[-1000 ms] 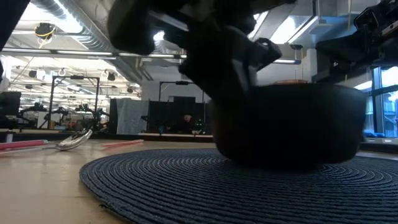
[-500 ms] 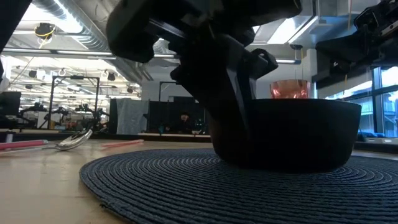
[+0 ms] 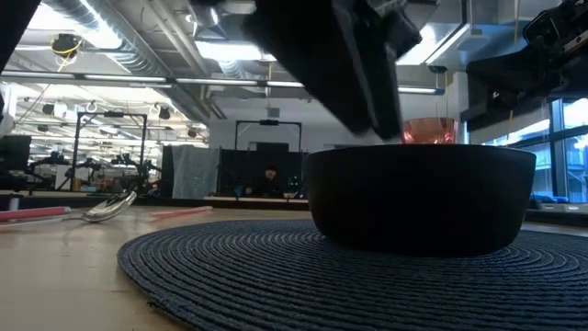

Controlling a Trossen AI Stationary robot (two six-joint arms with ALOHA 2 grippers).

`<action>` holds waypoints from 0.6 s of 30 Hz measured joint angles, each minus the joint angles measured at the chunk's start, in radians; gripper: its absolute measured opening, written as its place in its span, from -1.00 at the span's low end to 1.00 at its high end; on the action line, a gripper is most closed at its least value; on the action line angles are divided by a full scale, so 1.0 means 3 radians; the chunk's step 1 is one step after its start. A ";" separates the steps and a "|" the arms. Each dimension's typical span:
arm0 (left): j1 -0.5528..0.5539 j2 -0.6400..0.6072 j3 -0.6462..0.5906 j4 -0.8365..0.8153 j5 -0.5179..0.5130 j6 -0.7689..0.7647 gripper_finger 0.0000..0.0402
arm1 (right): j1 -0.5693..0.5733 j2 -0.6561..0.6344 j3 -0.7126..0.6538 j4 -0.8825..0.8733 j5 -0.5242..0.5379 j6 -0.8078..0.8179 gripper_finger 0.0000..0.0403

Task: Pick & Place Utensil
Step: Put the brown glass on the top right of the black bowl

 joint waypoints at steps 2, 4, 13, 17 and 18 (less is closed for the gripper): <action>0.0000 -0.0059 0.0143 -0.0194 -0.0006 -0.0033 -0.26 | 0.0000 0.0000 0.0000 -0.0001 0.0000 0.0002 -0.95; 0.0001 -0.0179 0.0202 -0.0334 -0.0049 -0.0022 -0.29 | 0.0001 0.0000 0.0000 -0.0001 -0.0001 0.0002 -0.95; 0.0187 -0.1358 -0.0214 -0.0146 -0.0010 0.0233 -0.89 | 0.0001 0.0000 0.0000 -0.0002 -0.0015 0.0002 -0.95; 0.0341 -0.2138 -0.1085 0.0462 0.0091 0.0132 -0.97 | 0.0000 0.0000 0.0000 -0.0002 -0.0032 -0.0003 -0.95; 0.0364 -0.2357 -0.1343 0.0653 0.0100 0.0112 -0.97 | 0.0000 0.0000 0.0000 -0.0002 -0.0032 -0.0007 -0.95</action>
